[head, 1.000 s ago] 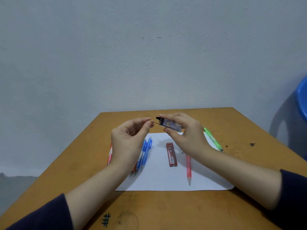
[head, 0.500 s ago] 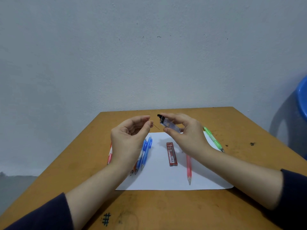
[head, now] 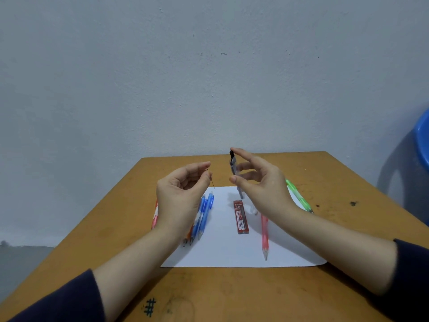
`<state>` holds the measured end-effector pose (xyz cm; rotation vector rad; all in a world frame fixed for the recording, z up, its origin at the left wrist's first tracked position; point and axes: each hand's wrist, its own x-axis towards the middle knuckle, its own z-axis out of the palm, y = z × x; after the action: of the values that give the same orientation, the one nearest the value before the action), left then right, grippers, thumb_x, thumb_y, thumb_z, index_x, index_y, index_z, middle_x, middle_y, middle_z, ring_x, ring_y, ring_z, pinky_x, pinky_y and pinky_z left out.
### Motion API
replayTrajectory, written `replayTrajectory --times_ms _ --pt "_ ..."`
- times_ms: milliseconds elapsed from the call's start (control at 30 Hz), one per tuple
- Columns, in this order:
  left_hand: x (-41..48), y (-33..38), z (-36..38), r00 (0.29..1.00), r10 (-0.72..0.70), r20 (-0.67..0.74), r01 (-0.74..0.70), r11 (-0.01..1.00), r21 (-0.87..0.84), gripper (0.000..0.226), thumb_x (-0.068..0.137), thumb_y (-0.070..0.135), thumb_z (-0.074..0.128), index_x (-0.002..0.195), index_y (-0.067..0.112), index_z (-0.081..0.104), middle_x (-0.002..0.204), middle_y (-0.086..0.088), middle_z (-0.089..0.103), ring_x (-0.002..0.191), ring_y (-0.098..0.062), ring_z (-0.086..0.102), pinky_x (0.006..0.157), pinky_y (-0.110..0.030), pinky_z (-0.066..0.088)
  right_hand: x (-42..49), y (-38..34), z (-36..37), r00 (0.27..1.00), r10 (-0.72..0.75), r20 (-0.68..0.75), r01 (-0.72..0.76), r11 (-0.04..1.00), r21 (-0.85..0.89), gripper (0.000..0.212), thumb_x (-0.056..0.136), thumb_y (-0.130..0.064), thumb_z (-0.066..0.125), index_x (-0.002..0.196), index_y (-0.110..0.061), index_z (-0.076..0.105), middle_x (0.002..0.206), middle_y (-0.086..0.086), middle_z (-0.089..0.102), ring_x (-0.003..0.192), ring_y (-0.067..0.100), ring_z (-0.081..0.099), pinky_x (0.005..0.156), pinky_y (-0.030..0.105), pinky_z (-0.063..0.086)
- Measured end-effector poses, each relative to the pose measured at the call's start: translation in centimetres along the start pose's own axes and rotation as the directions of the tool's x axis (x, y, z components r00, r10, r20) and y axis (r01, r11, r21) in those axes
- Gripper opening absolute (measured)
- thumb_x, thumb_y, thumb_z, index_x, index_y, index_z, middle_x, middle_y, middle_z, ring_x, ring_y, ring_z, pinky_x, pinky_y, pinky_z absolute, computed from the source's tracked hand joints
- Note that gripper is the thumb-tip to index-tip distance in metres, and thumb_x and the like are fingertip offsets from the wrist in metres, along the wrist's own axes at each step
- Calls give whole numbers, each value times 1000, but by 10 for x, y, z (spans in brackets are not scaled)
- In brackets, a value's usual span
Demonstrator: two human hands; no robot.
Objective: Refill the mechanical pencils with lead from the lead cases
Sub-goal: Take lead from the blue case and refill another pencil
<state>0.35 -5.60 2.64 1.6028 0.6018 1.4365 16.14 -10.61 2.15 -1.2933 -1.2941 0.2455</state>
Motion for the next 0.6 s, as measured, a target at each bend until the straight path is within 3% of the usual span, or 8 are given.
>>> replayTrajectory --times_ms 233,367,500,600 --pt "4 -4 -1 997 -64 -36 64 998 5 21 85 6 66 97 23 72 83 4 74 80 -5 69 73 -18 55 0 -3 2 998 41 47 -47 990 135 48 82 -2 70 112 -40 63 95 12 65 78 27 70 72 47 59" --pt "6 -6 -2 994 -100 -47 101 995 16 21 86 8 67 100 23 72 88 4 74 84 -5 69 75 -19 56 -2 -8 1 994 82 79 -97 973 208 37 85 0 66 114 -22 63 94 18 65 75 23 71 67 47 59" --pt "8 -8 -3 991 -123 -54 124 992 15 20 85 8 68 101 19 72 88 2 74 84 -6 70 77 -22 56 -1 -9 3 984 129 126 -158 952 263 35 87 1 62 116 -19 58 96 11 70 81 22 72 76 41 59" --pt "10 -10 -4 989 -138 -51 139 990 21 18 85 10 68 100 19 73 88 1 74 85 -9 70 79 -29 57 -1 -10 5 967 164 196 -222 920 322 30 90 3 56 111 -19 56 92 9 73 88 19 71 74 35 59"
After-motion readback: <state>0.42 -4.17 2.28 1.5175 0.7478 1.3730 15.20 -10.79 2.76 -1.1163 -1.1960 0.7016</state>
